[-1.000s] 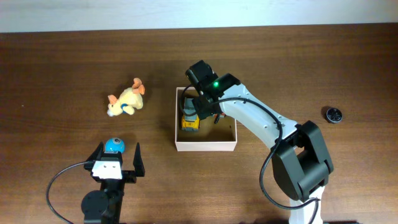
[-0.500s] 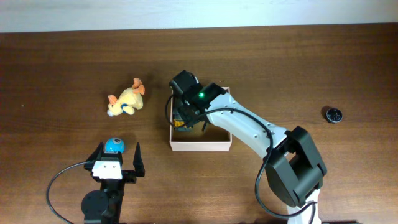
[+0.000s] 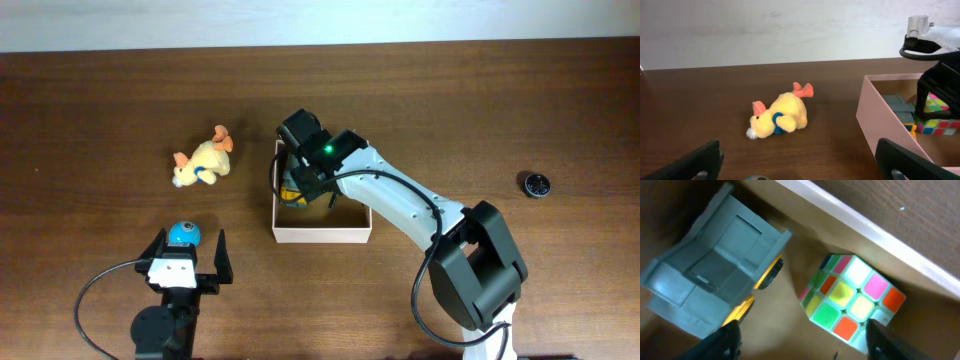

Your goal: Pack container

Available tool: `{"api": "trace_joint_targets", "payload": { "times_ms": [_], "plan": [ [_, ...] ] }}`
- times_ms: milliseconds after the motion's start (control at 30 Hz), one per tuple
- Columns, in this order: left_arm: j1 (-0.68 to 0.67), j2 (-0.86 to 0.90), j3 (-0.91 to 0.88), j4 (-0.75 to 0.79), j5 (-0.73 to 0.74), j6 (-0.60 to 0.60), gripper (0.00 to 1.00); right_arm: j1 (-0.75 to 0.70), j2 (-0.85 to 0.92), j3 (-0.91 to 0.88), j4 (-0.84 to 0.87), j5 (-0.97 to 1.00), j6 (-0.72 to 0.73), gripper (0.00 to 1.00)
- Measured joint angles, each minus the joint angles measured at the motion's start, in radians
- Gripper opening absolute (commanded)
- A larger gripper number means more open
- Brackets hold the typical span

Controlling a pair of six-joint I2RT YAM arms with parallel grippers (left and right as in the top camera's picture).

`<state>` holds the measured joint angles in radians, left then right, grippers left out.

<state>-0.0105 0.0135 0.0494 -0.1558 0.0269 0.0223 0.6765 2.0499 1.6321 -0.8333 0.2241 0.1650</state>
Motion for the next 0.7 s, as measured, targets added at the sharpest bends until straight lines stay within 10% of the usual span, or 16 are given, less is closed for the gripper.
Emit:
{"api": "trace_joint_targets", "payload": {
  "times_ms": [333, 700],
  "plan": [
    [0.000, 0.000, 0.000, 0.000, 0.000, 0.000, 0.99, 0.000, 0.000, 0.000, 0.008, -0.007, -0.027, 0.34],
    [0.000, 0.000, 0.000, 0.000, 0.000, 0.000, 0.99, 0.000, 0.000, 0.000, 0.099, -0.020, -0.037, 0.34]
  ]
}}
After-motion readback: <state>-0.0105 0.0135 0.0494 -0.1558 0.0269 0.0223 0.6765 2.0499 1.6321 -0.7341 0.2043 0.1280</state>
